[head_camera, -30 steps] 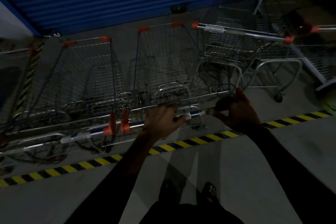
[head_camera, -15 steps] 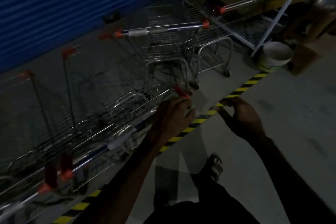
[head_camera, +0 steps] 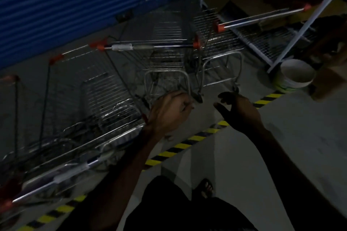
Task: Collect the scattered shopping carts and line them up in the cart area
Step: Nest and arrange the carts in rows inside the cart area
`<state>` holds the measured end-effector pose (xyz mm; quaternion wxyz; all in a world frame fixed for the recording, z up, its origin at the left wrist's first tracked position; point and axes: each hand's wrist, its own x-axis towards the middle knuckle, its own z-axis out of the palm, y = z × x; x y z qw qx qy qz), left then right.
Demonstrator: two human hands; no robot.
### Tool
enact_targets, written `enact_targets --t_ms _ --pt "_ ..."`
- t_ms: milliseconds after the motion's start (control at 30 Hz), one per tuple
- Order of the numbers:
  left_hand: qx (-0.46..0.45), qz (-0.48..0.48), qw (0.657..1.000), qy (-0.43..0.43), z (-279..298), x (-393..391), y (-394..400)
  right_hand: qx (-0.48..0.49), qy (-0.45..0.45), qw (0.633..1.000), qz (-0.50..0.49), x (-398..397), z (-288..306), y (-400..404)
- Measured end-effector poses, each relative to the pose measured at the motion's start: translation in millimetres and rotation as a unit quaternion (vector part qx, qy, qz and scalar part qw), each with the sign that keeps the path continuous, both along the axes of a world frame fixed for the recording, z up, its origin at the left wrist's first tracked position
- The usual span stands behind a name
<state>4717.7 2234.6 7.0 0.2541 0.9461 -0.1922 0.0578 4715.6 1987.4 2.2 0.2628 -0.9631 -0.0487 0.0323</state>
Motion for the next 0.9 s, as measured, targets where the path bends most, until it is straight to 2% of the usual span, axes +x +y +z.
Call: enact_targets --t_ms 233,333,500,567,667,733,767,833,900 --pt "0.058 0.077 0.995 0.000 2.0 84.6 65.3 -0.026 0.018 0.995 0.099 123.6 14.8 43.1" --pt "0.107 0.101 0.989 0.012 4.4 140.1 104.8 -0.044 -0.016 0.990 0.134 172.2 27.5 75.4" --pt "0.137 0.164 0.977 0.010 6.3 229.3 158.1 -0.131 -0.058 0.977 0.154 253.3 26.7 130.4" --pt "0.170 0.174 0.970 -0.005 0.0 261.8 181.0 -0.161 -0.039 0.976 0.144 276.1 33.6 149.5" --pt "0.241 0.172 0.954 0.035 -14.4 294.8 212.6 -0.168 0.019 0.974 0.149 308.0 21.6 167.5" --pt "0.276 0.149 0.947 0.066 -22.7 303.7 232.1 -0.088 0.098 0.976 0.176 325.7 -2.0 165.5" --pt "0.292 0.125 0.946 0.057 -29.0 306.6 241.8 -0.069 0.104 0.978 0.169 332.2 -16.7 161.6" --pt "0.301 0.085 0.949 0.031 -40.8 313.2 257.9 -0.155 0.074 0.974 0.146 339.6 -34.8 151.5" --pt "0.291 0.087 0.951 0.055 -43.6 317.1 258.1 -0.251 0.029 0.957 0.142 339.3 -32.8 146.9"
